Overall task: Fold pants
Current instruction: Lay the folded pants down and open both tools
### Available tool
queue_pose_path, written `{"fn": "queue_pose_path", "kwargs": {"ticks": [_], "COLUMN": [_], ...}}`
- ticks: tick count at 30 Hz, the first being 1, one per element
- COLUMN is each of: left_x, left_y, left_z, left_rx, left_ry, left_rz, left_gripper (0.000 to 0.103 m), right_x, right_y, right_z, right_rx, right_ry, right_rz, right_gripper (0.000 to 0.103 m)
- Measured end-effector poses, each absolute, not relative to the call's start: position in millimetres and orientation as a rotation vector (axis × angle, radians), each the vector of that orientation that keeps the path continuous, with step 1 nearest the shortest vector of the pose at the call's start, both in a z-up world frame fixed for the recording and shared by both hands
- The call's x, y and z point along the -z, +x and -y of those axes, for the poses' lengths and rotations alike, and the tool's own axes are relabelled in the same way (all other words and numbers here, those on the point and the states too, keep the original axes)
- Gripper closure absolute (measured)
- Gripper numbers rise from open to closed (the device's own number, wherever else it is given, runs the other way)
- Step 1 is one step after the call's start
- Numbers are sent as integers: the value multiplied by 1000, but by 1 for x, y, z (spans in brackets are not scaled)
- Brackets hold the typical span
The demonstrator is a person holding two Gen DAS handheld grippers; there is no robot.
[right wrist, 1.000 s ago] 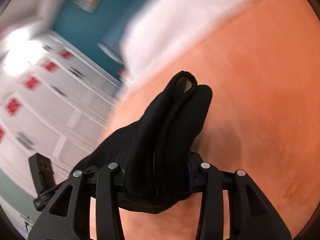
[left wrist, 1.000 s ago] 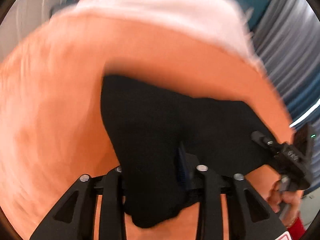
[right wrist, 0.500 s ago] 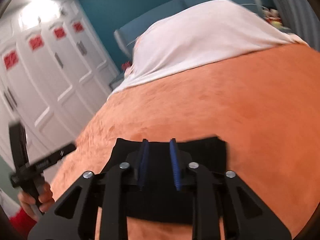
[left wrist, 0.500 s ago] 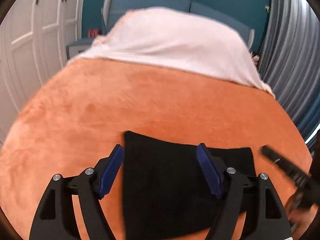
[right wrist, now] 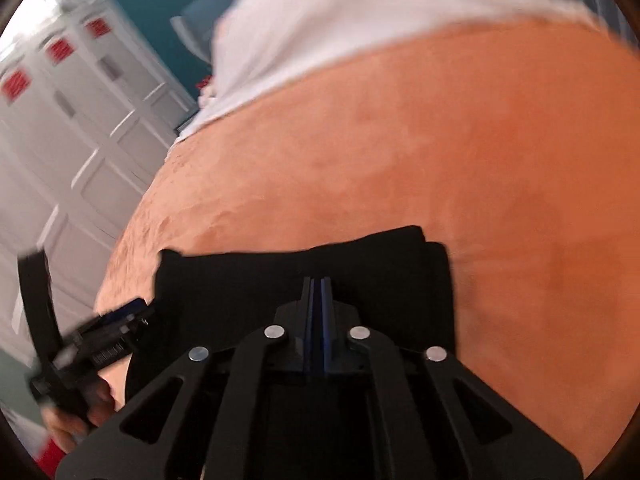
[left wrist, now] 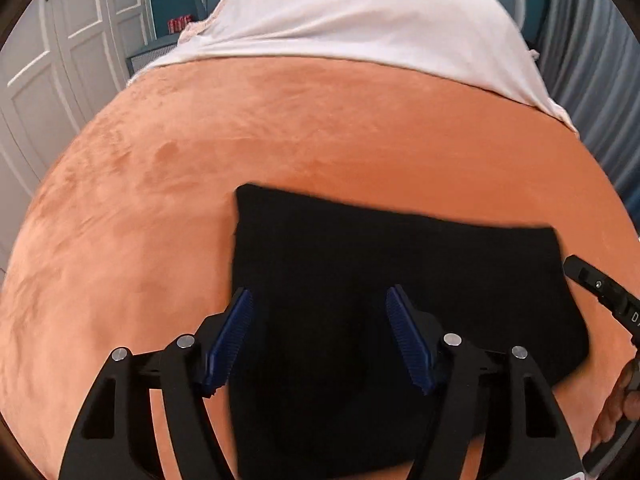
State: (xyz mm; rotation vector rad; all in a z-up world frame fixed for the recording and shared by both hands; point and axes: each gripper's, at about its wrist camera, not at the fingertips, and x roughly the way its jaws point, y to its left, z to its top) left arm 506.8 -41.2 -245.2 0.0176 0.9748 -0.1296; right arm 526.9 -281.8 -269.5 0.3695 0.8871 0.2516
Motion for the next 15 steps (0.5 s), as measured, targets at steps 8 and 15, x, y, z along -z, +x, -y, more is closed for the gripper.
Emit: {"fn": "queue_pose_path", "kwargs": {"ticks": [8, 15], "left_x": [303, 289], "left_y": [461, 475], "left_z": [42, 23], "left_rx": [105, 54], "left_ry": [118, 24], "left_rz": [-1123, -1169], "left_gripper": [30, 39], "right_x": [298, 276], "right_y": [458, 454], "right_z": [276, 279], "right_rx": [-150, -102], "right_ry": [152, 195], "right_rz": [-1026, -998], "right_gripper": [103, 103]}}
